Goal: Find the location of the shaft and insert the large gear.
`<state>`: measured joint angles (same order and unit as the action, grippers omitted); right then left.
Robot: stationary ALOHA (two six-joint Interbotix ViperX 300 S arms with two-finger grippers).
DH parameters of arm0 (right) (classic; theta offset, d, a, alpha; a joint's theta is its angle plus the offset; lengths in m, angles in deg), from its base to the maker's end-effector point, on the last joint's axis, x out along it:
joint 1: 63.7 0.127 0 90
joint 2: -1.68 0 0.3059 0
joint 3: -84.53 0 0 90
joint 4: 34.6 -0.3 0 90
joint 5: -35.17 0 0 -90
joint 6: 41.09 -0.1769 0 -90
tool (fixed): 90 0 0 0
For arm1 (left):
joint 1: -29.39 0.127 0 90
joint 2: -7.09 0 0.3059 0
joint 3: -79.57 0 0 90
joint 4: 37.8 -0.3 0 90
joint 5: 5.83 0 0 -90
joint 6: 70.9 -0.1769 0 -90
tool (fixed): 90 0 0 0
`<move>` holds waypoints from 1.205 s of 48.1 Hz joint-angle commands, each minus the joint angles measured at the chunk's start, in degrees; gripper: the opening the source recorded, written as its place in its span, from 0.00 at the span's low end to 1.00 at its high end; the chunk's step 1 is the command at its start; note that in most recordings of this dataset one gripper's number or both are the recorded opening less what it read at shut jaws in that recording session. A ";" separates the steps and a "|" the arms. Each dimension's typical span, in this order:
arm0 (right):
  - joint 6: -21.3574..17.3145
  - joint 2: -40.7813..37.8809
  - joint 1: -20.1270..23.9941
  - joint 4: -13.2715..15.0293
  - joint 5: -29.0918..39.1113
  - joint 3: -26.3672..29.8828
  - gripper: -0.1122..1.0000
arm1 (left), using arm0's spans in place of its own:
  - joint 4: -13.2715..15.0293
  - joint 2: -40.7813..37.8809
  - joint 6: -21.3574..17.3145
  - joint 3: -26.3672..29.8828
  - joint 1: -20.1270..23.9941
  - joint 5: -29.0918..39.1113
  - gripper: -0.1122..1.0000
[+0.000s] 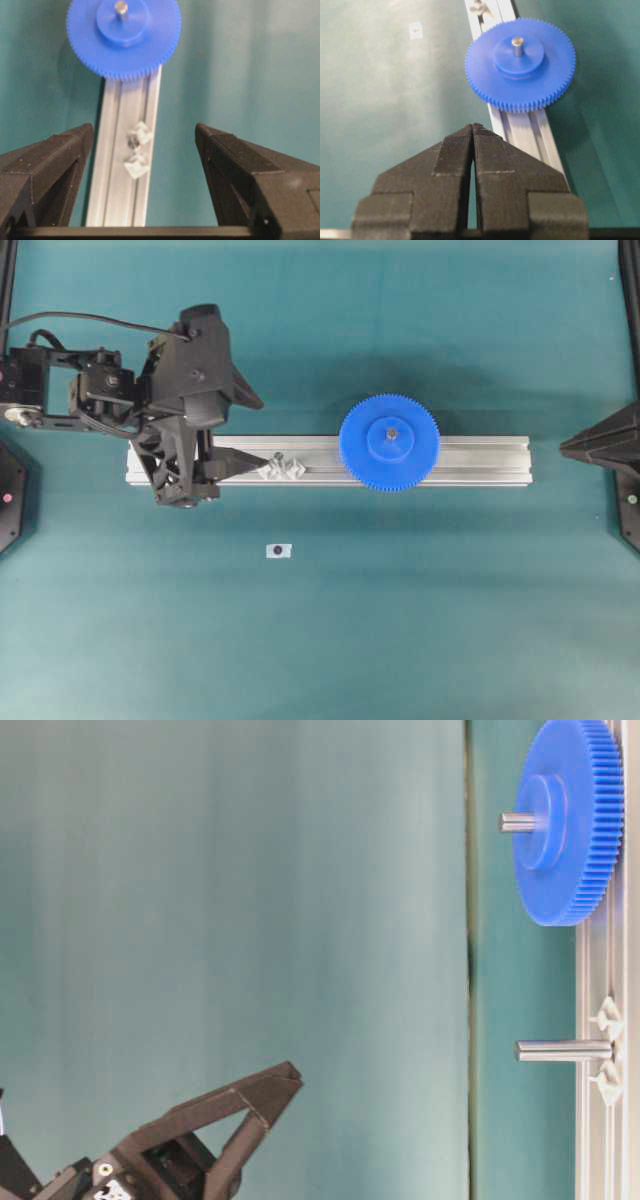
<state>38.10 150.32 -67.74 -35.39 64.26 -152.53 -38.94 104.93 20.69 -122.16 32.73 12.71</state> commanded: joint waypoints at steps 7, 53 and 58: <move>-0.44 -0.44 -0.18 0.00 -0.53 0.53 0.14 | -0.09 0.79 0.18 0.88 -0.18 -0.62 0.84; -0.53 -0.44 -0.18 0.00 -0.62 0.35 0.14 | -0.09 0.53 1.23 0.70 -0.70 -0.62 0.84; -0.53 -0.44 -0.18 0.00 -0.53 0.35 0.14 | -0.09 0.53 1.32 0.70 -0.79 -0.62 0.84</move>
<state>38.19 150.32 -67.74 -35.39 64.17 -152.71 -38.94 104.93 21.83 -122.16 32.20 12.54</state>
